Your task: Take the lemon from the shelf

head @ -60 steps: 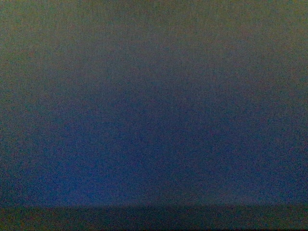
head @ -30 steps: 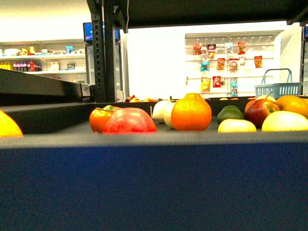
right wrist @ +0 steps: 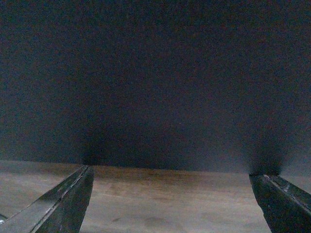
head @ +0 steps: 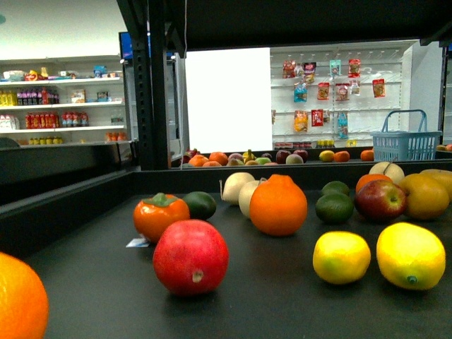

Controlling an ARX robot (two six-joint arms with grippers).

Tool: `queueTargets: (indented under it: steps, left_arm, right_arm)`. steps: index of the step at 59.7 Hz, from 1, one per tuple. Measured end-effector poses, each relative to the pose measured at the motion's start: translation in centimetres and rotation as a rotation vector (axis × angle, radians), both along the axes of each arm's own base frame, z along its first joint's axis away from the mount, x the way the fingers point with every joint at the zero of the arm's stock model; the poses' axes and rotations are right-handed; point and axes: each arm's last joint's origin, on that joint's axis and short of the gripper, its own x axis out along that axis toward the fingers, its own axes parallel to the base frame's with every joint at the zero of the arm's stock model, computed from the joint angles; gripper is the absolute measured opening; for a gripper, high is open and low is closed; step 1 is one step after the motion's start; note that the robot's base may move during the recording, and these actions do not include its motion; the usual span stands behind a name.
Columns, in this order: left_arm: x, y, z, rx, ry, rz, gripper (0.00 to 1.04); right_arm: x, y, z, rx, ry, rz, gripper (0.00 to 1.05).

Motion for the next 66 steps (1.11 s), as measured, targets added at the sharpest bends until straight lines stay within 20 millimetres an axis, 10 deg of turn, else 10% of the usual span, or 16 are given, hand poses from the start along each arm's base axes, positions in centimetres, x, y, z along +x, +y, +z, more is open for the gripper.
queueTargets:
  steps: [66]
  left_arm:
    - [0.0,0.0,0.0,0.000,0.000,-0.001,0.97]
  right_arm:
    - [-0.4,0.0,1.6,-0.144,-0.181,0.008,0.97]
